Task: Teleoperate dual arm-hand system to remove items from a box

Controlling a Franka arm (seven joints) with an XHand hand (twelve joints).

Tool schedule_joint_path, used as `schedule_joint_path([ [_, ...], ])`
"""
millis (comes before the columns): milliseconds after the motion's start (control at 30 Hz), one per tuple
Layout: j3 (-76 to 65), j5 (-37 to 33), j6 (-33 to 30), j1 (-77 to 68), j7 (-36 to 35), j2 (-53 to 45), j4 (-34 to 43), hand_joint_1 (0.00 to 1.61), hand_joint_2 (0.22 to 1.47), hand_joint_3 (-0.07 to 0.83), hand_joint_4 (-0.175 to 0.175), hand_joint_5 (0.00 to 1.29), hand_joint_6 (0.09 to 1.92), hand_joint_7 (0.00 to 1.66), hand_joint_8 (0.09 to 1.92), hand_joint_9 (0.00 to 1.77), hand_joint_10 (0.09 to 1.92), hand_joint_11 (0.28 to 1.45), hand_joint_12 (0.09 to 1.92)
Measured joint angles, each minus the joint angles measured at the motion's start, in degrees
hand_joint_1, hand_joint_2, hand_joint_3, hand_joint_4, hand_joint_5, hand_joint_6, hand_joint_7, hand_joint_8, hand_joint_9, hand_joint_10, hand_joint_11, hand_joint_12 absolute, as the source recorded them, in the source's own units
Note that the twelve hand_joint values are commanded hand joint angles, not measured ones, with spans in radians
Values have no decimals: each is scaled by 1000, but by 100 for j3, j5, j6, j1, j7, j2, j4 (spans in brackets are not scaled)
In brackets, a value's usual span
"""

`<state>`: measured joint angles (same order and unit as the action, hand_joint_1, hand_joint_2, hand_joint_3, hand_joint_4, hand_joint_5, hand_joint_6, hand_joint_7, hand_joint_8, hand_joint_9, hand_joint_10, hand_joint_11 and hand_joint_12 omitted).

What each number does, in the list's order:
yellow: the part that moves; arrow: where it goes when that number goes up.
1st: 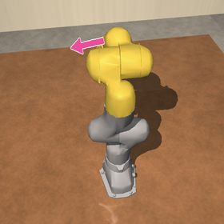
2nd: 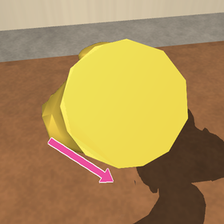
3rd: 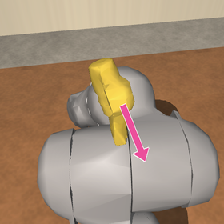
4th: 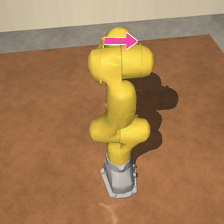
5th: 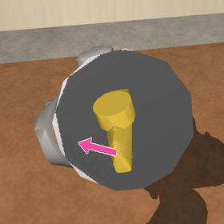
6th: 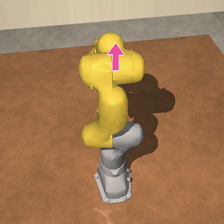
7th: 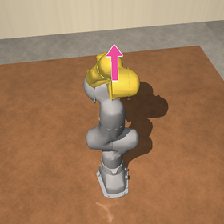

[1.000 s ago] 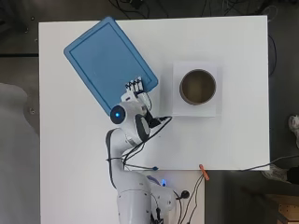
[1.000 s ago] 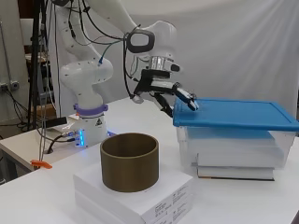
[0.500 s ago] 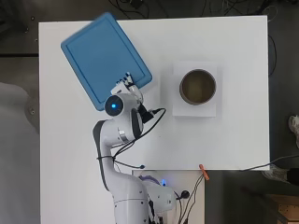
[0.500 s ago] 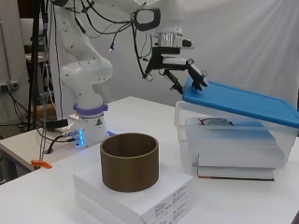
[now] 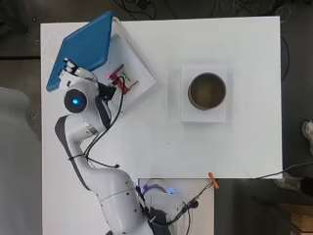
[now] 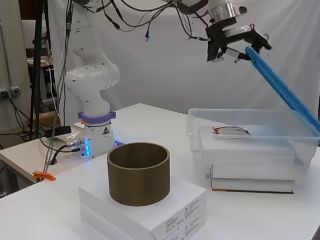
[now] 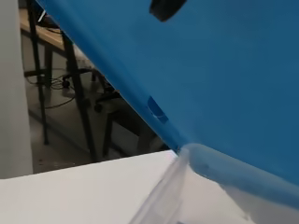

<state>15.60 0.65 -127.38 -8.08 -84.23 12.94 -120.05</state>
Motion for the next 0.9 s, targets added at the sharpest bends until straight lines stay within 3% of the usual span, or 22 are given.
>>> schedule_joint_path([
  [33,180,62,226,-54,59,-298,329,1129,1251,6,-49,626,1524,741,1475,847,1177,589,87],
  [67,377,84,412,-106,132,-552,541,947,1310,6,52,569,1615,666,1680,804,1253,508,87],
  [100,574,101,529,-130,219,-729,645,836,1346,6,113,533,1671,617,1807,779,1302,462,87],
  [133,824,148,607,-115,325,-869,703,776,1366,5,145,513,1703,590,1876,766,1329,438,87],
  [200,1673,352,760,179,571,-1154,759,731,1382,4,169,498,1726,569,1920,755,1351,421,87],
  [333,4202,765,1050,2067,1040,-1706,854,719,1387,3,175,494,1733,563,1920,751,1358,416,87],
  [367,4990,877,1130,2785,1167,-1860,879,734,1335,10,175,504,1801,680,1920,871,1561,539,411],
  [400,5830,997,1215,3590,1309,-2026,905,747,1325,10,175,528,1738,700,1813,886,1684,597,882],
  [433,6510,1056,1261,4281,1396,-2150,904,576,1226,-2,130,480,1296,676,1336,817,1323,571,806],
  [467,7071,1032,1302,4884,1427,-2216,878,425,1137,-7,97,470,839,683,855,784,873,571,546],
  [500,7554,912,1379,5447,1447,-2204,840,327,1082,-5,83,484,497,679,493,768,521,609,319],
  [567,8011,597,1574,6137,1583,-1914,783,219,1013,-6,51,403,134,617,129,718,148,637,87],
  [667,7611,84,1916,6185,1836,-1152,726,207,978,-9,47,387,87,553,87,626,87,604,87],
  [767,6154,-305,2154,5335,2036,-537,643,229,978,-5,23,398,87,590,87,638,87,601,87],
  [900,4177,-592,2345,4262,2339,-244,532,228,946,-13,20,421,87,582,87,633,87,594,87],
])
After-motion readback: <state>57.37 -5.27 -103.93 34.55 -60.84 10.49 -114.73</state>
